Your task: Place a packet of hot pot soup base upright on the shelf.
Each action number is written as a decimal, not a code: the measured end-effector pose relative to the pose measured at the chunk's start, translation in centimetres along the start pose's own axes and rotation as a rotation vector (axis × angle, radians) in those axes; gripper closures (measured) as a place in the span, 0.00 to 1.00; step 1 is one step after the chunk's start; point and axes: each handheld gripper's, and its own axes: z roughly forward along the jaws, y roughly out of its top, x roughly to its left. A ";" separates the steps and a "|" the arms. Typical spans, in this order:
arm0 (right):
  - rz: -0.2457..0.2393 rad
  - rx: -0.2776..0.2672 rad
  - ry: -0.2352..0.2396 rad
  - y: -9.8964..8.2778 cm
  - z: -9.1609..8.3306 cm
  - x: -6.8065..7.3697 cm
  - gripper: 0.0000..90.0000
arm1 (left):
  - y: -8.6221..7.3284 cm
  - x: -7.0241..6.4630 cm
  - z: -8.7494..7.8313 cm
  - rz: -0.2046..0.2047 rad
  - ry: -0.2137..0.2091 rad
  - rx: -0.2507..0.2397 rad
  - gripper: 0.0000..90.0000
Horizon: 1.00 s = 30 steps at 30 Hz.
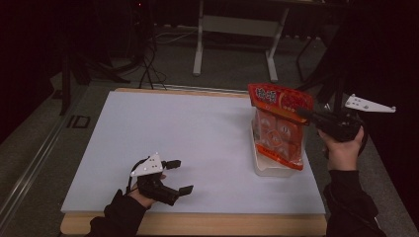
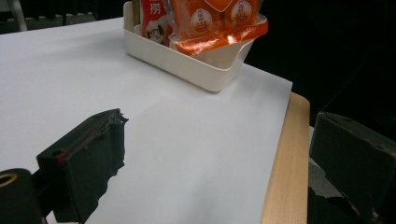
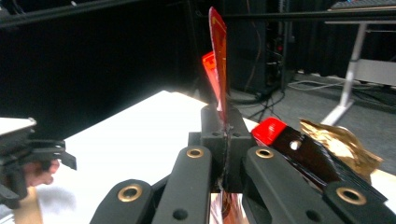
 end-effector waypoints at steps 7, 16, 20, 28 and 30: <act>0.020 -0.006 0.007 -0.6 0.7 -0.5 1.00 | -0.5 0.2 0.1 -0.007 0.007 -0.001 0.04; 0.072 -0.016 0.003 -2.1 0.9 -1.0 1.00 | -0.9 0.5 0.3 -0.013 0.008 0.014 0.04; 0.101 -0.007 -0.006 -3.3 1.0 -1.4 1.00 | -1.0 0.6 0.4 -0.014 0.011 0.018 0.04; 0.159 -0.036 -0.021 -5.6 0.2 -2.3 1.00 | -1.2 0.7 0.5 -0.023 0.012 0.022 0.04; 0.176 -0.039 -0.026 -6.2 -0.1 -2.6 1.00 | -1.2 0.8 0.5 -0.022 0.015 0.024 0.04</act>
